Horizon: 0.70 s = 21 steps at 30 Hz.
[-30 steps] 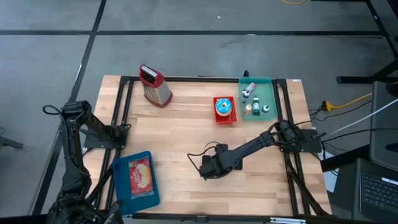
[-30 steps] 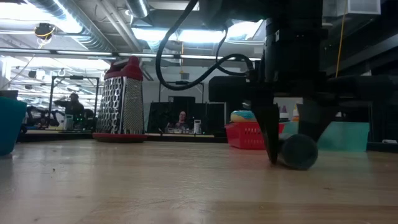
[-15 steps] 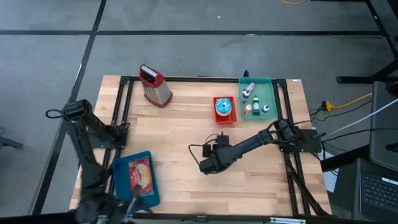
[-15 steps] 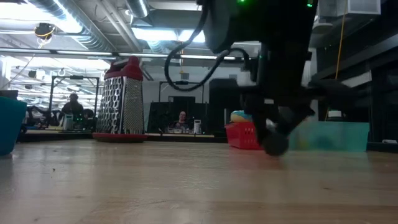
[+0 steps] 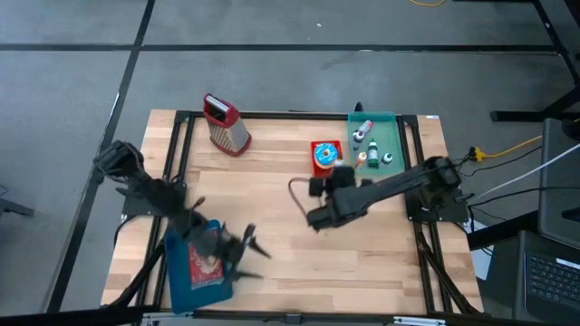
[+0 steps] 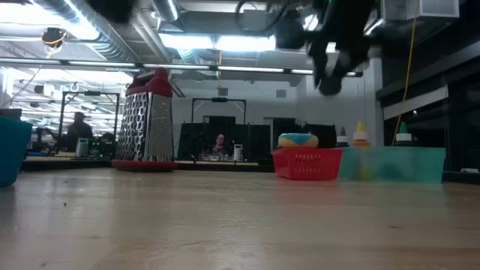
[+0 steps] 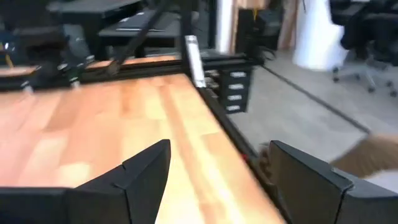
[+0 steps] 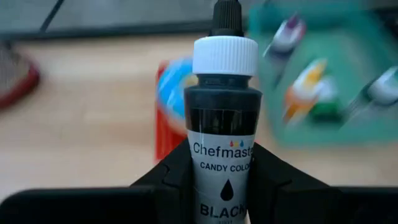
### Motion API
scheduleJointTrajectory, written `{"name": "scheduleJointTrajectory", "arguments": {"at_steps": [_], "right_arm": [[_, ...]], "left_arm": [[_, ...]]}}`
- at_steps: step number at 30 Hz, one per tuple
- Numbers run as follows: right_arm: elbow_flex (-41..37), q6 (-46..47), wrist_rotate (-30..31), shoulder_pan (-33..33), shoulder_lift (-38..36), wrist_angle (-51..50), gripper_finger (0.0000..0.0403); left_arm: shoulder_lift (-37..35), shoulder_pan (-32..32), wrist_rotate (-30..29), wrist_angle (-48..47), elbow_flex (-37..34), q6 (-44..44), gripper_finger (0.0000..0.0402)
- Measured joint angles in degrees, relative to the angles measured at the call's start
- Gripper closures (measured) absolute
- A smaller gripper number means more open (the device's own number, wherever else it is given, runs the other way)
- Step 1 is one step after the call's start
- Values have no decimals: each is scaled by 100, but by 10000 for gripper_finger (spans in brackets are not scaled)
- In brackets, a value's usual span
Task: Pick & Place Food Item
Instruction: Put the black food coloring bottle into the light green bin
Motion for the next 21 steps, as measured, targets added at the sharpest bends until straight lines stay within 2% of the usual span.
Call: {"name": "scheduleJointTrajectory", "arguments": {"at_steps": [3,5,8,10,16,21], "right_arm": [[-3,56,299,-164,-486,-516,305],[-194,-189,532,-305,-864,-397,305],[-520,-279,646,-567,-1296,-443,304],[-818,-265,508,-739,-1464,-407,304],[-1700,78,423,-1026,-1635,-283,303],[-2515,625,405,-1293,-1722,-187,303]], "left_arm": [[3,615,567,858,-542,-148,137],[7,978,851,1443,-897,-142,143],[7,1441,1096,2116,-1360,-90,156],[7,1686,1363,2461,-1603,-100,164],[7,2065,1602,2707,-2044,-271,176],[7,2038,1695,2703,-2119,-422,176]]}}
